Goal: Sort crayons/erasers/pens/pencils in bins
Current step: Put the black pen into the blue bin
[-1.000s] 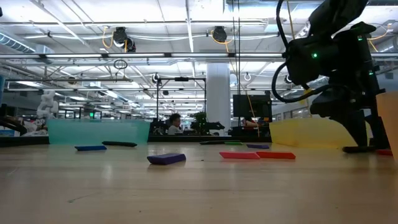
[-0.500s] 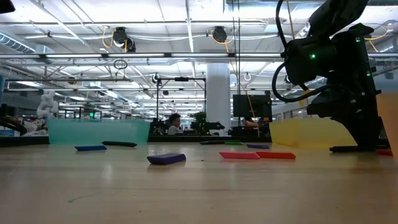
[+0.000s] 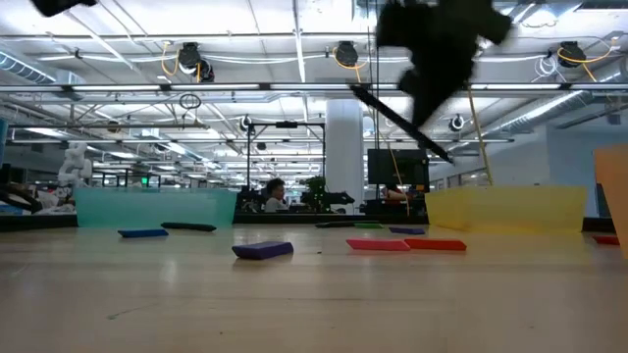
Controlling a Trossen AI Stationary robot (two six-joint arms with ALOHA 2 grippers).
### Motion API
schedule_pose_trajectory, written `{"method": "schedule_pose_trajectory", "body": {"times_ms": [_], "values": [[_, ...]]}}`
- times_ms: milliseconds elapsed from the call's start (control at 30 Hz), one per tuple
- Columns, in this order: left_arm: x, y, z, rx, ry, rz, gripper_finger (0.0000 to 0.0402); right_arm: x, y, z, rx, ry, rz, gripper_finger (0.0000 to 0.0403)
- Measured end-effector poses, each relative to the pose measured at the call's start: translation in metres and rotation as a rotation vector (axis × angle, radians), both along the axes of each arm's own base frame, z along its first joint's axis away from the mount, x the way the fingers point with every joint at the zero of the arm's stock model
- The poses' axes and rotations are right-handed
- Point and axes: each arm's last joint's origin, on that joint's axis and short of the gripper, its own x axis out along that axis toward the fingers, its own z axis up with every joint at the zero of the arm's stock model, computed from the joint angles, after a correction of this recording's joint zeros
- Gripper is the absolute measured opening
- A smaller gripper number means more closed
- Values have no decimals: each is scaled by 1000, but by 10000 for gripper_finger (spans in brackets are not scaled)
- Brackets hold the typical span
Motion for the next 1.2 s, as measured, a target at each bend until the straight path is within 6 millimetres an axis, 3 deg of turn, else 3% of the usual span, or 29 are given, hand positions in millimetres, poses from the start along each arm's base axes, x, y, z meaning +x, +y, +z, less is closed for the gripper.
{"method": "schedule_pose_trajectory", "body": {"times_ms": [200,300,433,567,767,967,1167,1200], "values": [[24,3,14,64,-162,-63,141,45,8,51,126,-614,-18,25],[37,5,21,63,-239,-128,141,54,11,71,184,-843,33,25],[54,10,38,71,-414,-189,141,57,13,87,250,-1004,108,26],[87,20,45,90,-565,-224,140,58,13,92,265,-1057,132,26],[132,32,29,54,-599,-219,140,61,13,86,274,-1029,116,26],[141,35,23,63,-594,-212,132,61,13,83,242,-1010,72,26],[137,36,26,71,-597,-217,30,61,14,83,247,-1016,75,26],[137,36,27,71,-599,-212,29,61,14,84,247,-1019,75,26]]}}
